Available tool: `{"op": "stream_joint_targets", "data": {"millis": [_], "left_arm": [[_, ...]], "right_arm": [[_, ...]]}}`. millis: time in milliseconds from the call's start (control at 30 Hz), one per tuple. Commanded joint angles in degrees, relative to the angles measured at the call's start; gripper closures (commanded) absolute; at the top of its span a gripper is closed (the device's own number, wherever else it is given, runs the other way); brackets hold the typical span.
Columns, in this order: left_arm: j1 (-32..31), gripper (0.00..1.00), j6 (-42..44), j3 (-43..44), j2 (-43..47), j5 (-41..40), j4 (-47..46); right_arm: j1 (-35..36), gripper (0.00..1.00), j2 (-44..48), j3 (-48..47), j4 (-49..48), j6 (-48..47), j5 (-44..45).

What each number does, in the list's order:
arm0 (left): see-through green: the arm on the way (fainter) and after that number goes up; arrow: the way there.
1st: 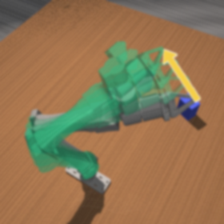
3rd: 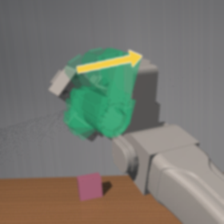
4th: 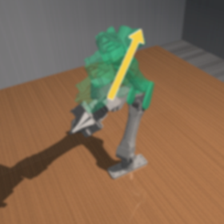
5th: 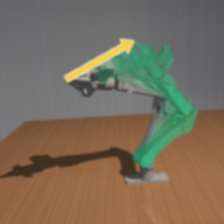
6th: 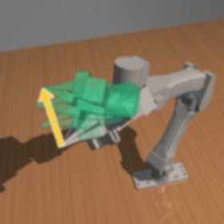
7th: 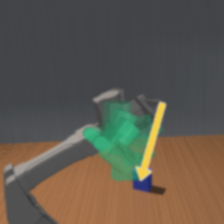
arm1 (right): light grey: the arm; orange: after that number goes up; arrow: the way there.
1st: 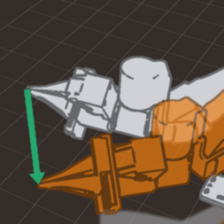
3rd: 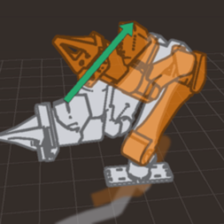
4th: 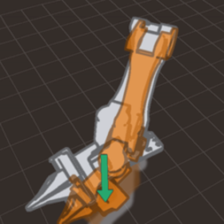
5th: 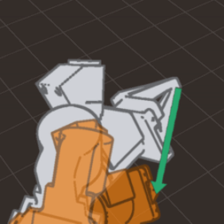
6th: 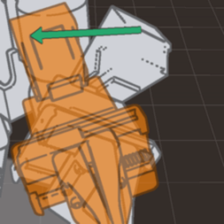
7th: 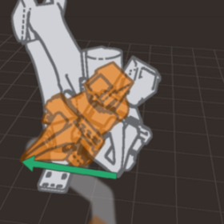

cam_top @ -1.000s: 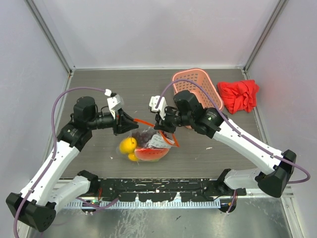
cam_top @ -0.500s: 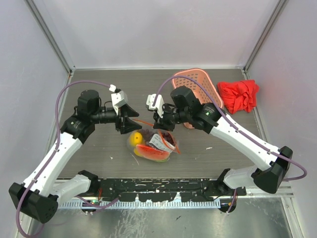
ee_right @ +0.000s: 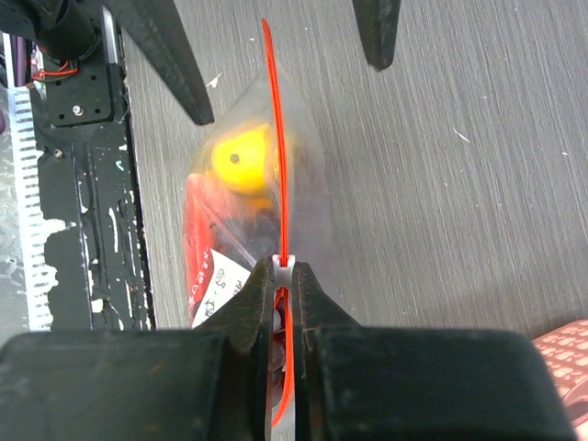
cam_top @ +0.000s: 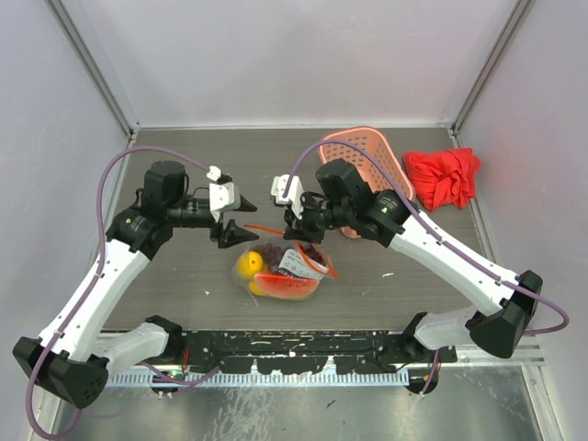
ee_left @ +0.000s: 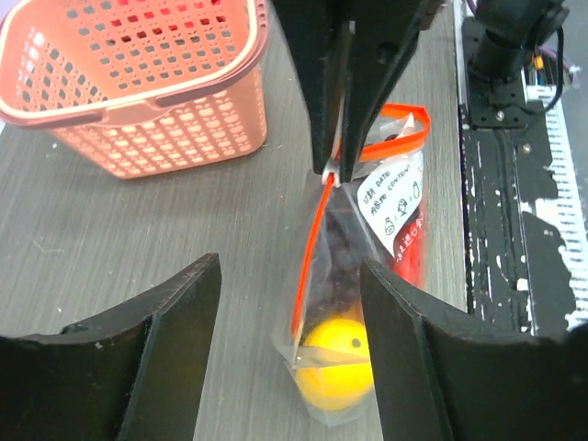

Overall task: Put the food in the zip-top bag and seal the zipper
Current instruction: Zip the zipper food storage bag at the center of the board.

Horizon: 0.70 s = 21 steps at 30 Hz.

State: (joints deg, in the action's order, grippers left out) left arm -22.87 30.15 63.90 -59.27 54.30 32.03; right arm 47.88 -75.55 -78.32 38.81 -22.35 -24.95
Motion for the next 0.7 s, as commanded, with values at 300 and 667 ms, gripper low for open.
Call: {"op": "stream_joint_targets", "data": {"millis": [300,667], "left_arm": [[-7.9,0.54,12.6,7.9,-6.3,-7.4,10.7],[-9.0,0.99,12.4,8.4,-8.1,-8.2,11.1]], "right_arm": [[-0.1,1.0,0.2,-3.5,-3.9,0.3,-3.0],[-0.1,1.0,0.6,-2.6,-4.1,0.4,-2.1]]}}
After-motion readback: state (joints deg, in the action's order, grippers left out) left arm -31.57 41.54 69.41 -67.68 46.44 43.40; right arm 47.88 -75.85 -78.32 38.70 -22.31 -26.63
